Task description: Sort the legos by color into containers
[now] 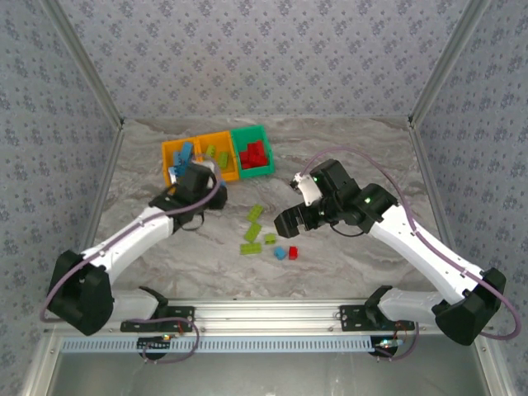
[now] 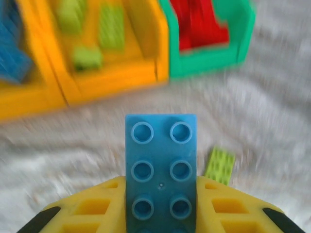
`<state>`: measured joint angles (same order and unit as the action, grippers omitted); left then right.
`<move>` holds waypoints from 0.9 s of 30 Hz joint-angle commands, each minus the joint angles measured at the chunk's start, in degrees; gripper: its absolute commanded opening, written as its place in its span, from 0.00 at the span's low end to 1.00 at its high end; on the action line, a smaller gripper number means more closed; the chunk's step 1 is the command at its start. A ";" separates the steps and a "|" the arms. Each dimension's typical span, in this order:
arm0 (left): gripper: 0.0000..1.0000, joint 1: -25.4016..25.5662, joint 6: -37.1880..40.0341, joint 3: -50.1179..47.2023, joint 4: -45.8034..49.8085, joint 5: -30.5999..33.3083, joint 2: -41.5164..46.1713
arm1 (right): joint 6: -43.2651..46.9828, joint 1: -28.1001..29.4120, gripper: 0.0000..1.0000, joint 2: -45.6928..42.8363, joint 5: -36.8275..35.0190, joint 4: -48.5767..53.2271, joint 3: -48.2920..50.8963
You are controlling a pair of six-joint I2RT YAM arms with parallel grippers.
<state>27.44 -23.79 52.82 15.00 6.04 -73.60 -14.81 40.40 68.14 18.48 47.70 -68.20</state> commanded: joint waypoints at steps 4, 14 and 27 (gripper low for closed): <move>0.30 -10.82 5.31 12.09 -0.95 6.33 -12.10 | -1.78 0.54 1.00 -1.12 0.15 -0.48 -0.61; 0.56 -16.87 4.23 26.24 3.07 6.22 -27.64 | -3.14 1.07 1.00 -4.94 -1.54 0.69 2.37; 0.64 -11.04 7.81 12.39 3.44 -5.96 2.25 | -11.31 0.41 0.98 -1.06 -16.90 -6.23 7.06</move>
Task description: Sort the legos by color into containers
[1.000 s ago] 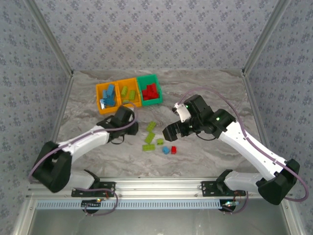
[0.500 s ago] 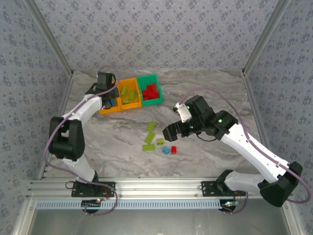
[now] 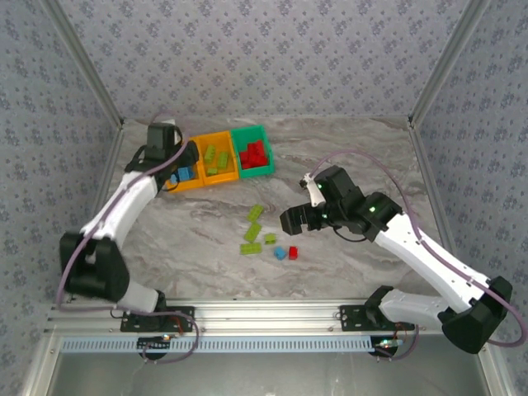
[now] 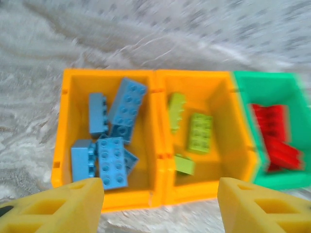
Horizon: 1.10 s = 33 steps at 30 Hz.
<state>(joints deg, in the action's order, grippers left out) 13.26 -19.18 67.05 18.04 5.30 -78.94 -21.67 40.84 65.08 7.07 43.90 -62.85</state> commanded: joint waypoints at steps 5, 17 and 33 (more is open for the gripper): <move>0.69 11.58 22.32 -8.24 5.59 -16.69 21.98 | -5.80 5.44 0.94 7.85 -4.60 -5.65 4.45; 0.98 18.83 55.86 -27.29 10.41 -28.14 43.26 | -16.51 9.70 0.84 28.58 -10.39 -13.65 0.06; 0.99 18.90 59.11 -30.59 11.86 -24.77 43.48 | -17.35 9.68 0.36 36.20 -6.82 -15.94 -2.92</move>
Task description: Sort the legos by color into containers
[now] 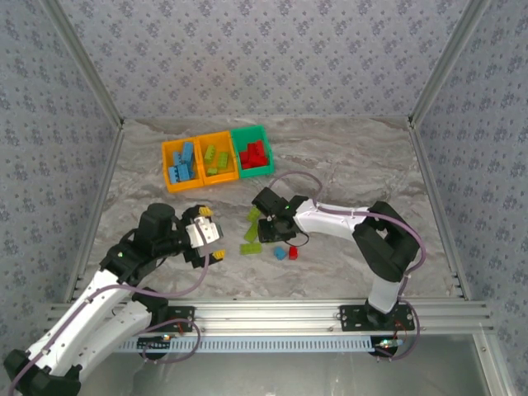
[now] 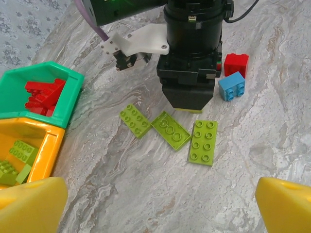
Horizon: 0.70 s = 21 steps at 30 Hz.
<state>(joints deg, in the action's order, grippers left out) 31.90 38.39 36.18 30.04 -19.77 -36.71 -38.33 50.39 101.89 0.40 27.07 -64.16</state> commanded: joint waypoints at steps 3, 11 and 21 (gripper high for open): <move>0.99 0.25 1.40 -0.48 -1.31 1.60 2.61 | -0.46 0.09 0.32 -3.47 -0.39 1.51 -2.40; 0.99 -0.88 -17.52 0.39 -11.25 24.36 1.86 | 12.07 1.54 0.24 -10.45 -8.24 -2.93 -10.74; 0.99 -8.08 -22.27 2.44 -9.85 35.19 -4.02 | 31.43 -2.06 0.26 10.82 -8.58 -21.46 -29.46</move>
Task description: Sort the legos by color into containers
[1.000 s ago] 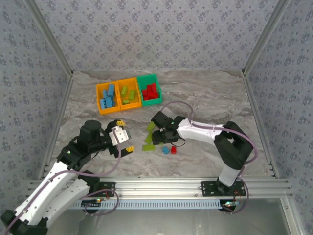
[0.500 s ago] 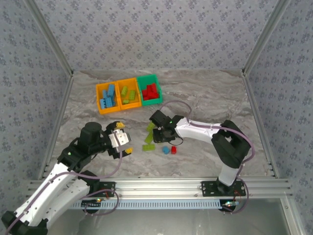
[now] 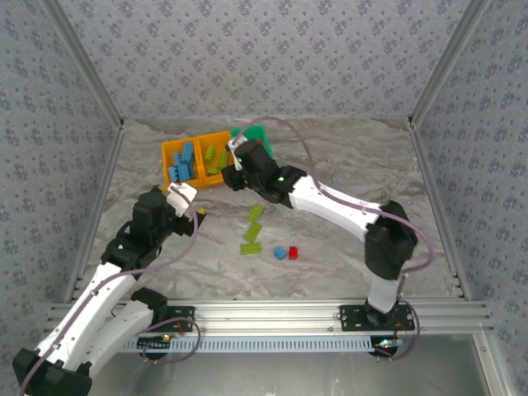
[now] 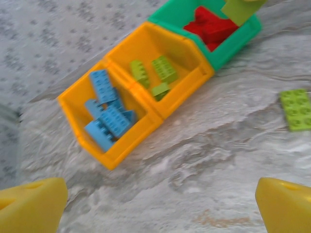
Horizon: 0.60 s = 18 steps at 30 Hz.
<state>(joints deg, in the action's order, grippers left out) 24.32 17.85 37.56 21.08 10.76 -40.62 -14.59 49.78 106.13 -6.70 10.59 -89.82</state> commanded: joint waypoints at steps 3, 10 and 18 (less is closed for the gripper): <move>0.99 -0.50 -2.00 1.75 0.09 5.61 -0.77 | 10.24 -2.70 0.26 14.63 -1.90 -4.07 -12.13; 0.99 -0.50 -1.15 1.19 -0.29 5.21 -1.37 | 11.99 -4.73 0.35 29.39 -5.07 2.77 -30.00; 0.99 -0.51 -1.23 1.15 -0.34 5.75 -1.72 | 12.35 -4.46 0.64 36.01 -7.71 21.05 -49.38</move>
<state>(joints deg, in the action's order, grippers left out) 23.99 16.84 37.58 21.17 15.51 -42.54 -3.36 44.62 142.98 -12.29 23.20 -135.09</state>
